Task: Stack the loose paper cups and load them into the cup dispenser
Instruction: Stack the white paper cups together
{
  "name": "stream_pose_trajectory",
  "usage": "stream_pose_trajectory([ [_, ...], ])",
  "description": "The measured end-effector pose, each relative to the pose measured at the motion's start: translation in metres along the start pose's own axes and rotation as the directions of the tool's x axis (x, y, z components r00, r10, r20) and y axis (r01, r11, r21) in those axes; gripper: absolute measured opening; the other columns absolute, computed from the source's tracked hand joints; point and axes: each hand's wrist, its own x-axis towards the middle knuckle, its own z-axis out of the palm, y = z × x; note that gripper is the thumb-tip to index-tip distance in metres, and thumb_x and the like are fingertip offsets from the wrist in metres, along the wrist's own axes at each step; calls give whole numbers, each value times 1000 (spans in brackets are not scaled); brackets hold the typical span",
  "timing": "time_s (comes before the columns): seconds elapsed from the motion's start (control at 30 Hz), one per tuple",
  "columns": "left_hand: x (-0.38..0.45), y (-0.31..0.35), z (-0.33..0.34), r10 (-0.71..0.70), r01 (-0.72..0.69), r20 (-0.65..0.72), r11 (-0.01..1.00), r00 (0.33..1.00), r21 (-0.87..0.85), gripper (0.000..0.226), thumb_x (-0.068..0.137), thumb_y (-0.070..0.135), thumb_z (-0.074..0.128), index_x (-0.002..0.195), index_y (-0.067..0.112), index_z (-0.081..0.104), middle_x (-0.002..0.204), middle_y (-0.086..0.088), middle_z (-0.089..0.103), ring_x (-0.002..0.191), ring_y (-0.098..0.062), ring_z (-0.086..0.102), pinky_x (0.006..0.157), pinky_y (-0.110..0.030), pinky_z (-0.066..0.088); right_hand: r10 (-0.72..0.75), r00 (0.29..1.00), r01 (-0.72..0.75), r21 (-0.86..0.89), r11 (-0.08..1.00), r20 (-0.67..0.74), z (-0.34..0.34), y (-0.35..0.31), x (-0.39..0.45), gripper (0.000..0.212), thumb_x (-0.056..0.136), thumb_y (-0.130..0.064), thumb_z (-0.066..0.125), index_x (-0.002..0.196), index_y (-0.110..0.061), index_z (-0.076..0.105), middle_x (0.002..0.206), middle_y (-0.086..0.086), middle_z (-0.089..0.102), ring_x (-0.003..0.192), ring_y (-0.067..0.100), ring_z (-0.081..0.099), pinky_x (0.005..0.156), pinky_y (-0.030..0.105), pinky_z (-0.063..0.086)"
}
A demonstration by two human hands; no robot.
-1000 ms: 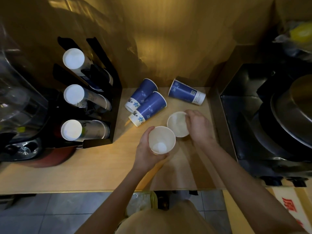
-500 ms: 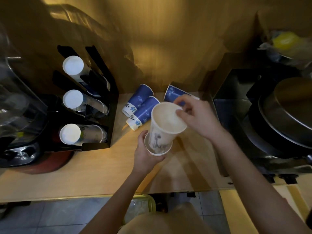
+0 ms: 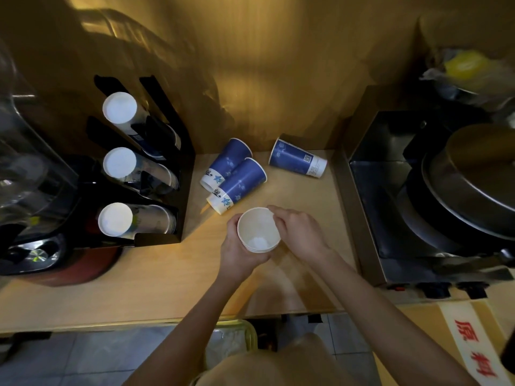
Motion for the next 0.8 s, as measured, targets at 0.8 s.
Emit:
stream_pose_trajectory([
  [0.8, 58, 74, 112, 222, -277, 270, 943, 937, 186, 96, 55, 31, 86, 134, 17, 33, 134, -5, 45, 123, -19, 42, 98, -30, 40, 430, 893, -410, 160, 898, -130, -63, 102, -13, 25, 96, -21, 41, 121, -18, 44, 116, 11, 65, 101, 28, 64, 86, 44, 56],
])
